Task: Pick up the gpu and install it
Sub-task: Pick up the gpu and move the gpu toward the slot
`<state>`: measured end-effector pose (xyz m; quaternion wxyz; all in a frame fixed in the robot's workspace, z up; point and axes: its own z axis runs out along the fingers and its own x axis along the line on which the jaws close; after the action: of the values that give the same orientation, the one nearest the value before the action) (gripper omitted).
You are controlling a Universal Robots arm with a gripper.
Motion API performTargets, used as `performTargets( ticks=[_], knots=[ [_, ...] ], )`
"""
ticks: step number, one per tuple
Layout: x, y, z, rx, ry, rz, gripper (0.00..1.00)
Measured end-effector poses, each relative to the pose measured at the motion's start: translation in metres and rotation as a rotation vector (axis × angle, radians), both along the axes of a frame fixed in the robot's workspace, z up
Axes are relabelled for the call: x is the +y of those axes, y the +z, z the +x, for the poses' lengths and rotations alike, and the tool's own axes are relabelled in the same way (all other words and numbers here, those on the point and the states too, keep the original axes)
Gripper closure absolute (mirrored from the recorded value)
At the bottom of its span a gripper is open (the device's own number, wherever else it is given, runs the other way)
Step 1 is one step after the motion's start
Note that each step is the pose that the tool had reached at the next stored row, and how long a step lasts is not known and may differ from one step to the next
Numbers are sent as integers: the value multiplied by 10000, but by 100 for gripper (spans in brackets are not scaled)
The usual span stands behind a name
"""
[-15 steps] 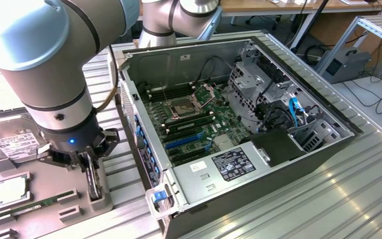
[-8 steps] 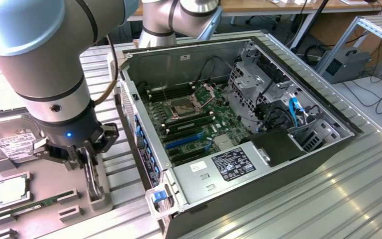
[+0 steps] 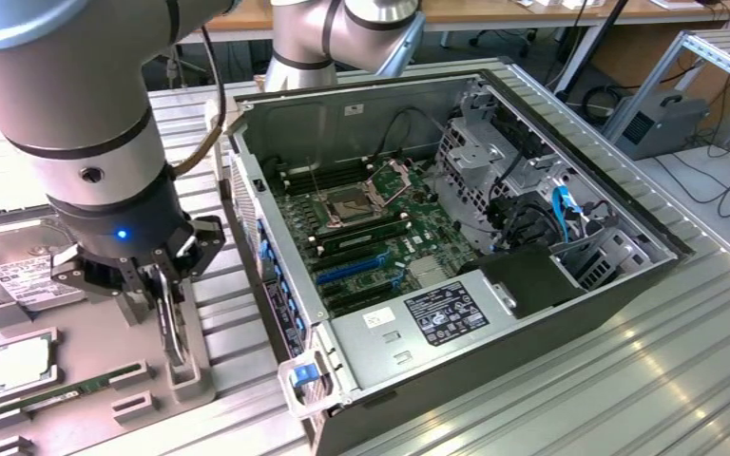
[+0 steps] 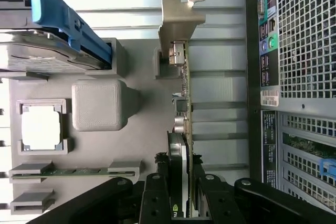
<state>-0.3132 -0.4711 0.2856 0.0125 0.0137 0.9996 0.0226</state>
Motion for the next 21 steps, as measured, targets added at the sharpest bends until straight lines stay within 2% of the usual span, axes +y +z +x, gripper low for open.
performTargets(
  ticks=[4,8,9,21],
  knots=[
    [0,143,1,0,1,0,73],
    [0,329,5,0,0,0,73],
    [0,414,8,-1,0,1,73],
    [0,756,18,0,0,0,73]
  ],
)
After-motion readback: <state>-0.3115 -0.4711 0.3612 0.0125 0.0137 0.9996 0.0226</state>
